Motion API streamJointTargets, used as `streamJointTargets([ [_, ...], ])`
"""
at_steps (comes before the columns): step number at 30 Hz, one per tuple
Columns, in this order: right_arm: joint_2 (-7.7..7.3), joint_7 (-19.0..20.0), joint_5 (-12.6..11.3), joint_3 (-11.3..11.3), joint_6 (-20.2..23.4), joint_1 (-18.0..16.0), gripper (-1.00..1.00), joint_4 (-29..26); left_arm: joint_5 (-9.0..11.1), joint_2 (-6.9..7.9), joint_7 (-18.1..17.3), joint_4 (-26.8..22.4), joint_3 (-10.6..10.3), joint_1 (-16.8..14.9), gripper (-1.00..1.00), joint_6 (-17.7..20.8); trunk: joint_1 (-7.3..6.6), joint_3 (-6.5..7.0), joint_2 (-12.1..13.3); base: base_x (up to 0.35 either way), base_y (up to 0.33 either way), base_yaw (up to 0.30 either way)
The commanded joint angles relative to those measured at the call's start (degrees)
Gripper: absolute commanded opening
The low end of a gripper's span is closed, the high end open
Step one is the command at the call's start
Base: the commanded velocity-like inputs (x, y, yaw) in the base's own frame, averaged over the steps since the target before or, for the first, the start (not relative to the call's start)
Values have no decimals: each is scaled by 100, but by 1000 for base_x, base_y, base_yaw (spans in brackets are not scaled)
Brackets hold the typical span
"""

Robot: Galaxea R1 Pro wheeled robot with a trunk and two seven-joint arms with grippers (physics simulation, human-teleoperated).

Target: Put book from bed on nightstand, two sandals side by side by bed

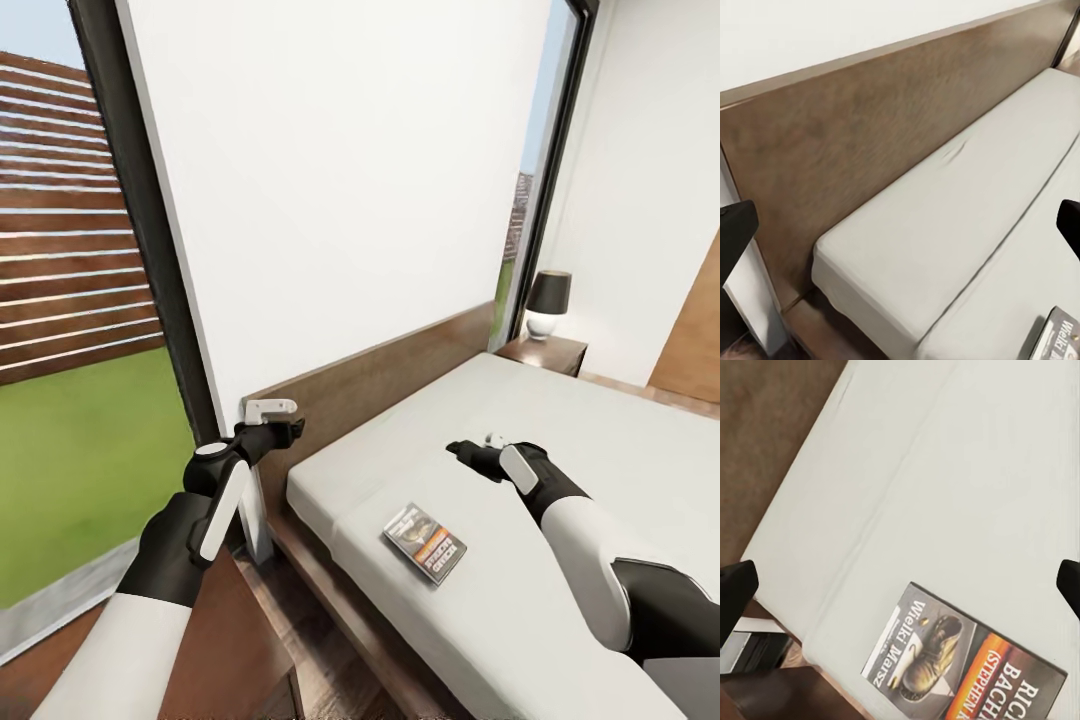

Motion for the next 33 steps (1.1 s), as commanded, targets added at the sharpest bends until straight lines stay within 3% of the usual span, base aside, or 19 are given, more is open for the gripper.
streamJointTargets([
  [1,-1,-9,-27,-25,30,-3,100,-8,59,1,46,-6,-5,-4,100,25,-1,-16,-3,0,0,0],
  [17,-15,-10,-28,-25,29,-3,100,-19,59,-1,46,-3,-5,3,100,25,-1,-161,-3,0,0,0],
  [33,-18,-5,-28,-24,29,-3,100,-43,51,-7,37,10,-25,4,100,25,-1,-198,-3,0,0,0],
])
